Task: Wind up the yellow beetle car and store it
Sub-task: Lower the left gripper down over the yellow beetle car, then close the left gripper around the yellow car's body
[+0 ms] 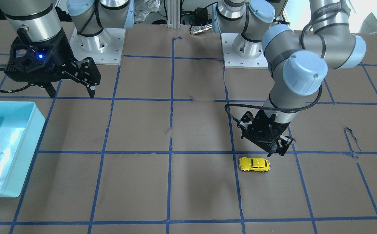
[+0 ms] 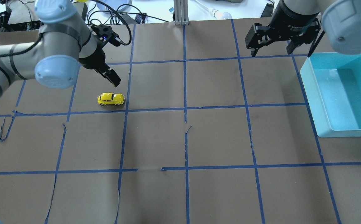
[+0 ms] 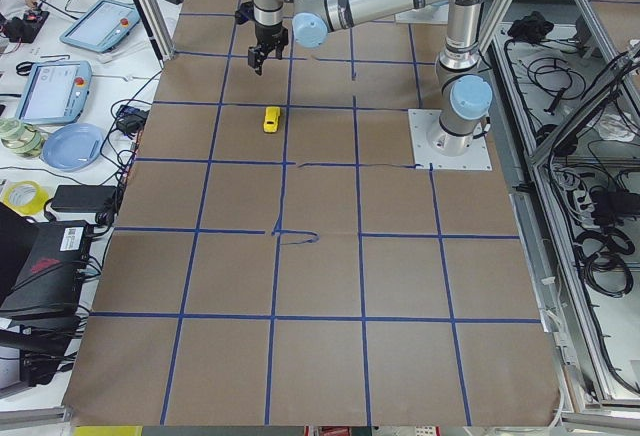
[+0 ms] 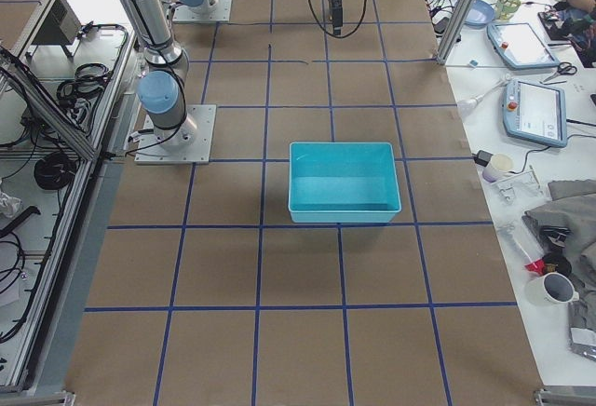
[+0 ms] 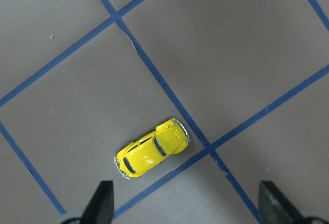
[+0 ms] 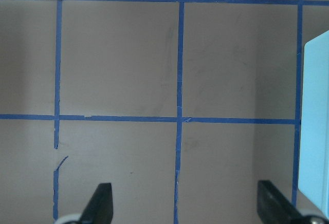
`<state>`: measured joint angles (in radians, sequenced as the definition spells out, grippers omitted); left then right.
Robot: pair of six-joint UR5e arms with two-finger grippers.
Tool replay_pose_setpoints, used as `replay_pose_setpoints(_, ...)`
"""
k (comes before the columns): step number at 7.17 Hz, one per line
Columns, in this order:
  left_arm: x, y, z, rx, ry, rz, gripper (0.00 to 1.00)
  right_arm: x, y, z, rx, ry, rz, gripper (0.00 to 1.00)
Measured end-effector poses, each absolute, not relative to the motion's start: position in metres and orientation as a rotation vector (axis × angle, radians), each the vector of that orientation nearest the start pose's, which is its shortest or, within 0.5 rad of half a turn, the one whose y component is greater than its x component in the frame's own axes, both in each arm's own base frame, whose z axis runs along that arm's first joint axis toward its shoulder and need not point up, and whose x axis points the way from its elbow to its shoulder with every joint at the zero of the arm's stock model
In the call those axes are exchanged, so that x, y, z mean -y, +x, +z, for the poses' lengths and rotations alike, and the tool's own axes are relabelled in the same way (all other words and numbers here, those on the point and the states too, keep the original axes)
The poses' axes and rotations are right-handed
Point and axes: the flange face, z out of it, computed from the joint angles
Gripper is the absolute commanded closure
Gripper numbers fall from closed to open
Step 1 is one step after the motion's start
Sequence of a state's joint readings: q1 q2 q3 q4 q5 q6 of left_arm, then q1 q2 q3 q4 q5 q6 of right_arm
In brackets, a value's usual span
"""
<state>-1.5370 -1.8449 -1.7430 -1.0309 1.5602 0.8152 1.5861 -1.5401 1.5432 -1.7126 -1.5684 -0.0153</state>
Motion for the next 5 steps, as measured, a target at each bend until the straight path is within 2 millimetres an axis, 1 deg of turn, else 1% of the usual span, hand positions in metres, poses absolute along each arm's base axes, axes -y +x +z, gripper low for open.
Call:
replay_pose_setpoints(1,0.581,-0.112,0.284,-2.78,1.389,-0.121,0.0,0.516,0.142,0.501,-3.131,-0.048,-0.218,0.0)
replay_pose_setpoints(2,0.583,-0.106,0.264,-2.658,1.607,-0.085,0.0,0.516,0.142,0.501,-3.131,-0.048,-0.219,0.0)
replay_pose_setpoints(3,0.586,-0.099,0.248,-2.515,1.81,-0.031,0.0,0.516,0.142,0.501,-3.131,-0.048,-0.219,0.0)
replay_pose_setpoints(4,0.588,-0.088,0.235,-2.395,1.964,0.013,0.0,0.516,0.142,0.501,-3.131,-0.048,-0.218,0.0)
replay_pose_setpoints(5,0.592,-0.078,0.224,-2.308,2.074,0.035,0.01,0.516,0.142,0.501,-3.131,-0.048,-0.218,0.0)
